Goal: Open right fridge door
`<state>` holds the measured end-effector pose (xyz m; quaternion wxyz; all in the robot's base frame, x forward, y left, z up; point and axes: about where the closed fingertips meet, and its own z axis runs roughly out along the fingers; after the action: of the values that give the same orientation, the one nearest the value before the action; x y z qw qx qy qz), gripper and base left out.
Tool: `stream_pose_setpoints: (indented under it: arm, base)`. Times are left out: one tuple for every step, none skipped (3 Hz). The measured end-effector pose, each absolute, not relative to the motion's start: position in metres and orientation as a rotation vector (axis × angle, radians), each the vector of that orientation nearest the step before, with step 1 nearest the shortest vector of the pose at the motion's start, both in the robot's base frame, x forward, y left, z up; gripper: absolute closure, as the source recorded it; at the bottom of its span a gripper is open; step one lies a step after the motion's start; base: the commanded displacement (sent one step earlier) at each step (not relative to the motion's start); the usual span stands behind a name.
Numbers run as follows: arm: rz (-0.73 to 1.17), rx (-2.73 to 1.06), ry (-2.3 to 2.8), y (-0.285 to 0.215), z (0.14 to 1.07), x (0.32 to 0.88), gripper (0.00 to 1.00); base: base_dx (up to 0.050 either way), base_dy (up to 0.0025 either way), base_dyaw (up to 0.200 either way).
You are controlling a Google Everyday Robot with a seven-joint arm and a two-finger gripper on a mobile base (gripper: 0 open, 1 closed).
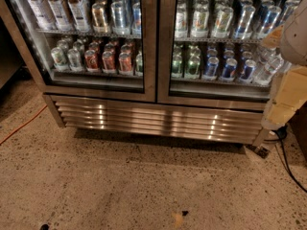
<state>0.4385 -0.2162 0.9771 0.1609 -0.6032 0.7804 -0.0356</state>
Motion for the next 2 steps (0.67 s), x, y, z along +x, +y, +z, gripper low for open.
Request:
stream_pose_setpoints:
  arm:
    - [-0.102, -1.72, 2.226, -0.216, 0.978, 0.439, 0.0]
    - [-0.068, -1.64, 2.202, -0.209, 0.98, 0.458, 0.0]
  base:
    - [0.0, 0.0, 0.0]
    - [0.0, 0.0, 0.0]
